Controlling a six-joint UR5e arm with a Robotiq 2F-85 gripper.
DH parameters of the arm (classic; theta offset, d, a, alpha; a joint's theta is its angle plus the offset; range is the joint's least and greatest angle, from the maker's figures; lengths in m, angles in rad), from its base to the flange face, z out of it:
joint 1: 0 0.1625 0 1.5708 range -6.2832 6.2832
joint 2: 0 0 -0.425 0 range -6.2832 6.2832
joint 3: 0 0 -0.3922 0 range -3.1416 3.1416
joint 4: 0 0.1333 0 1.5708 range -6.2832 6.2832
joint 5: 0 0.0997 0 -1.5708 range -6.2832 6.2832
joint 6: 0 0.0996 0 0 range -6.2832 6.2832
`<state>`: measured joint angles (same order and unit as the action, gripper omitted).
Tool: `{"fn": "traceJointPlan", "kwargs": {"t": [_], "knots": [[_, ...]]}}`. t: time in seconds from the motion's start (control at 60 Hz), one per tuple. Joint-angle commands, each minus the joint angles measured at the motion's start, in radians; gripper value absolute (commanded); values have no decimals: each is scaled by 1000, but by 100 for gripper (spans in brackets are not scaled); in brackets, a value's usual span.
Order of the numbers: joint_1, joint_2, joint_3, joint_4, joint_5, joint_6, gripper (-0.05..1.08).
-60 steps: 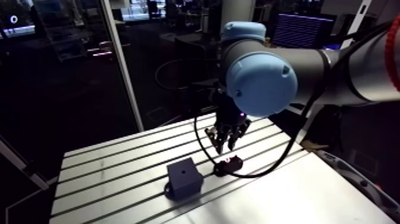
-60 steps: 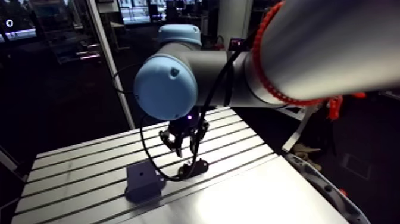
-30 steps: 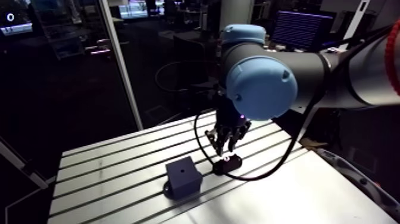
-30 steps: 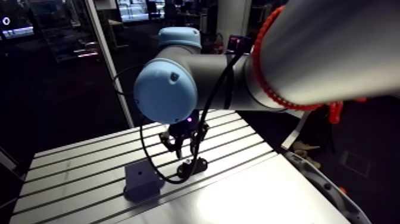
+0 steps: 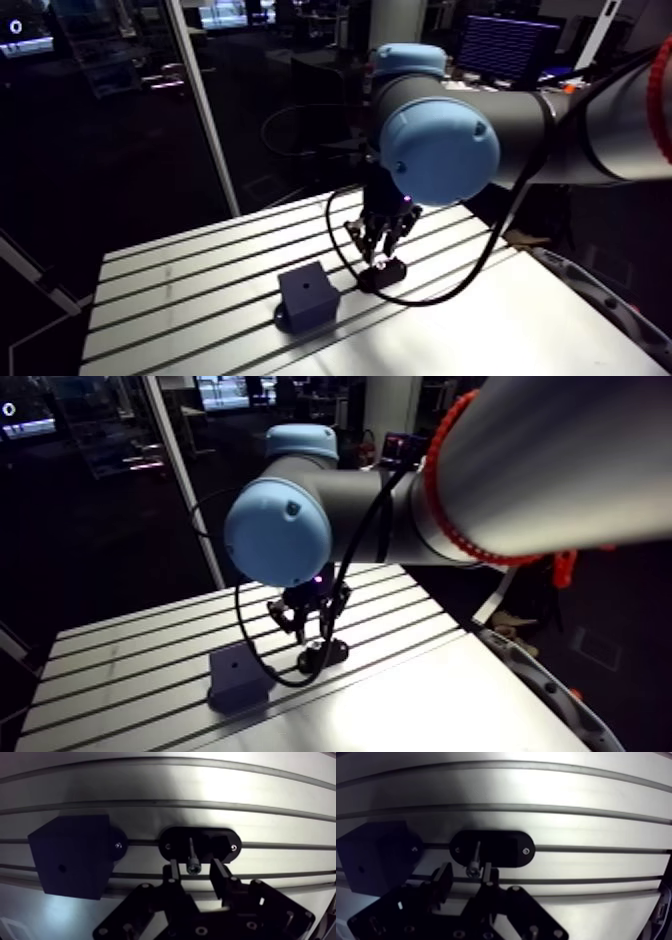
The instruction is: Pick up the M10 bolt and insert it into the hole until fully seated.
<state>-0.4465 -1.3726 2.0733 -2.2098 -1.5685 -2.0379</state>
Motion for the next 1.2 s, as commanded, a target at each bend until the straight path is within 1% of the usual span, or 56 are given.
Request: {"fn": "traceJointPlan", "kwargs": {"t": [0.017, 0.133, 0.683, 1.2], "knots": [[0, 3, 9, -35, 0, -4, 55], [0, 6, 12, -57, -5, -6, 55], [0, 13, 30, -57, -5, -5, 55], [-2, 19, 29, -57, -5, 0, 55]]}}
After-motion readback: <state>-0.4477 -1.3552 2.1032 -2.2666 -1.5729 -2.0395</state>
